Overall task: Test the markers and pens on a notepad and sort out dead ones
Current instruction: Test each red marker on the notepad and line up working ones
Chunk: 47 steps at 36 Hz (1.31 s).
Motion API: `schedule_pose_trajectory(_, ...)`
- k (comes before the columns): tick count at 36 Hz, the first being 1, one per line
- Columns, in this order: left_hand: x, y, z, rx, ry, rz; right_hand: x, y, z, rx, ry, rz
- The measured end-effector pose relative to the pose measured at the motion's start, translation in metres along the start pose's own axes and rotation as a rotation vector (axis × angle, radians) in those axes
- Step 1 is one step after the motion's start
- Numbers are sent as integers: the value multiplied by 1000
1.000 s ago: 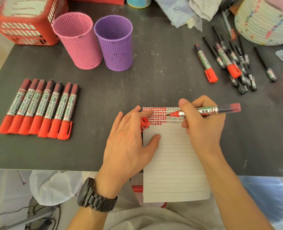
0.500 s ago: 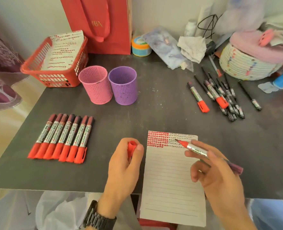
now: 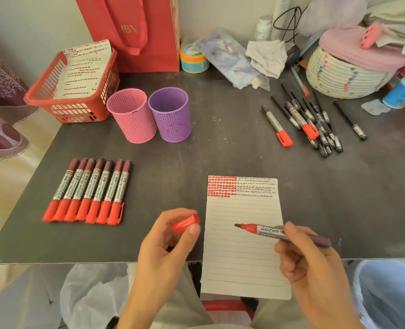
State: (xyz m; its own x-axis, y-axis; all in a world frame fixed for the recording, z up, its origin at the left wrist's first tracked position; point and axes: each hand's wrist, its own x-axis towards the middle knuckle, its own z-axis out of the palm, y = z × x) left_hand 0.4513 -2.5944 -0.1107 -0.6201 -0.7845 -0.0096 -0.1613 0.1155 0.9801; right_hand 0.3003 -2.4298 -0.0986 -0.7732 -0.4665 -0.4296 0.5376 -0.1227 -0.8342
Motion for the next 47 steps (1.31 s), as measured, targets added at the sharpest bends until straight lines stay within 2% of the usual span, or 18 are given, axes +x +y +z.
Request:
schedule_pose_trajectory(10,-8,7,1,-27,-75,-20,-11,0,3,72,-165,14)
schedule_pose_trajectory(31,-11,1,-1,31,-140,-17,-12,6,6,-58,43,-50)
schedule_pose_trajectory(40,-12,2,-1,36,-154,-25,-12,9,4,-96,35,-54)
schedule_pose_trajectory(47,-11,4,2,115,-231,-16,-15,10,12,-227,7,-129)
